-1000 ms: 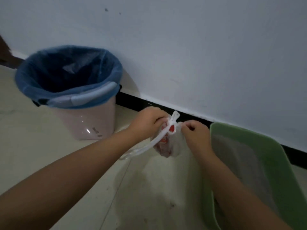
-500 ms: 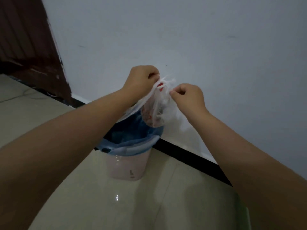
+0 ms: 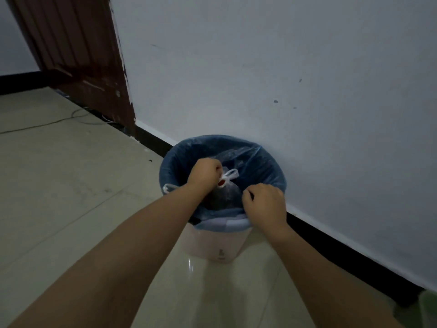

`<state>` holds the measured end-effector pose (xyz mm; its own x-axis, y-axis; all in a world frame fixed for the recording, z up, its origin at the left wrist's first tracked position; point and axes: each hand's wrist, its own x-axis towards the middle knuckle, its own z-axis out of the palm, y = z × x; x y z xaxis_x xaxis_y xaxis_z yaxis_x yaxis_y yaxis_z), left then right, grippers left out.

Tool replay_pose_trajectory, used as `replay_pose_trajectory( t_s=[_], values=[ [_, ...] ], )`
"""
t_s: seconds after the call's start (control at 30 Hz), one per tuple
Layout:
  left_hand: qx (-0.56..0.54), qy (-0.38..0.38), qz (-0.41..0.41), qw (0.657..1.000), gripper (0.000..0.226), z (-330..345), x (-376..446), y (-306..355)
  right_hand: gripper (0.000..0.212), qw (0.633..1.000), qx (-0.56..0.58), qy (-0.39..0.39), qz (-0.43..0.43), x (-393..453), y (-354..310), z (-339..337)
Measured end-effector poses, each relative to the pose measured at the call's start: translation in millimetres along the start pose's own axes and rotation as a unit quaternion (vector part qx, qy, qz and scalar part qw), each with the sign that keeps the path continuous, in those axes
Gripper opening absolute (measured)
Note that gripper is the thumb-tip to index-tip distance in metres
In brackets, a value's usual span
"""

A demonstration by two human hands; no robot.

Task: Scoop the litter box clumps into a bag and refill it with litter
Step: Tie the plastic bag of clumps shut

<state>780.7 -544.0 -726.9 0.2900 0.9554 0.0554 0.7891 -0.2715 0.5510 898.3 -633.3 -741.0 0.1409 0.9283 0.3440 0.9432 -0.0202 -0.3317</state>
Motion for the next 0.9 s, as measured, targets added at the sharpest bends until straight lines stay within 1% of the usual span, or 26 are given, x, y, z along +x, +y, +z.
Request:
replay_pose_trajectory(
  t_s=[0.03,0.1,0.17,0.27,0.3,0.37,0.43,0.47,0.5,0.57,0.63,0.7,0.73,0.77,0.8,0.9],
  values=[
    [0.013,-0.016,-0.001,1.0,0.02,0.4,2.1,1.1,0.042,0.999,0.005,0.036,0.01,0.4,2.2,2.0],
    [0.051,-0.048,0.004,0.998,0.024,-1.2,4.8,6.1,0.041,0.998,0.004,0.051,0.019,-1.5,3.3,2.3],
    [0.104,-0.062,0.034,0.992,0.03,-6.3,0.6,10.6,0.038,0.999,0.004,0.036,0.013,-5.1,3.7,3.3],
    [0.195,-0.064,0.102,0.973,0.042,-12.5,-23.3,10.6,0.042,1.0,-0.002,0.03,0.009,-9.5,5.7,1.4],
    [0.219,-0.077,0.105,0.967,0.046,-13.5,-34.7,10.6,0.043,0.999,-0.007,0.031,0.003,-10.0,6.9,2.1],
    [0.249,-0.111,0.08,0.959,0.05,-12.2,-57.6,10.5,0.044,1.0,-0.023,0.006,-0.005,-11.2,5.9,0.5],
    [0.252,-0.127,0.041,0.958,0.051,-13.3,-76.7,16.4,0.045,0.997,-0.044,-0.057,-0.014,-12.9,5.3,-7.4],
    [0.255,-0.126,0.025,0.958,0.051,-17.1,-84.0,22.0,0.046,0.993,-0.062,-0.096,-0.019,-15.1,3.0,-16.5],
    [0.26,-0.125,0.009,0.958,0.051,-23.2,-90.3,28.5,0.048,0.989,-0.088,-0.118,-0.032,-15.7,1.1,-26.0],
    [0.262,-0.129,-0.026,0.956,0.051,-45.0,-103.6,41.5,0.052,0.978,-0.135,-0.137,-0.077,-15.2,-7.6,-53.5],
    [0.273,-0.115,-0.051,0.954,0.05,-65.8,-117.1,51.7,0.059,0.97,-0.148,-0.168,-0.091,-14.6,-19.9,-84.7],
    [0.264,-0.124,-0.091,0.952,0.05,-106.2,-136.1,66.8,0.064,0.95,-0.128,-0.272,-0.081,-8.9,-41.4,-128.7],
    [0.255,-0.126,-0.11,0.952,0.05,-128.5,-147.3,76.5,0.07,0.946,-0.125,-0.288,-0.085,-7.7,-54.3,-151.0],
    [0.246,-0.125,-0.13,0.952,0.051,-151.5,-158.2,86.0,0.076,0.948,-0.121,-0.279,-0.092,-6.4,-69.5,-173.0],
    [0.233,-0.124,-0.146,0.953,0.051,-176.3,-168.2,95.1,0.079,0.949,-0.119,-0.273,-0.1,-4.6,-87.6,-195.3],
    [0.212,-0.106,-0.185,0.954,0.051,-257.2,-199.6,115.8,0.065,0.928,-0.129,-0.326,-0.13,5.7,-155.0,-259.6]
  ],
)
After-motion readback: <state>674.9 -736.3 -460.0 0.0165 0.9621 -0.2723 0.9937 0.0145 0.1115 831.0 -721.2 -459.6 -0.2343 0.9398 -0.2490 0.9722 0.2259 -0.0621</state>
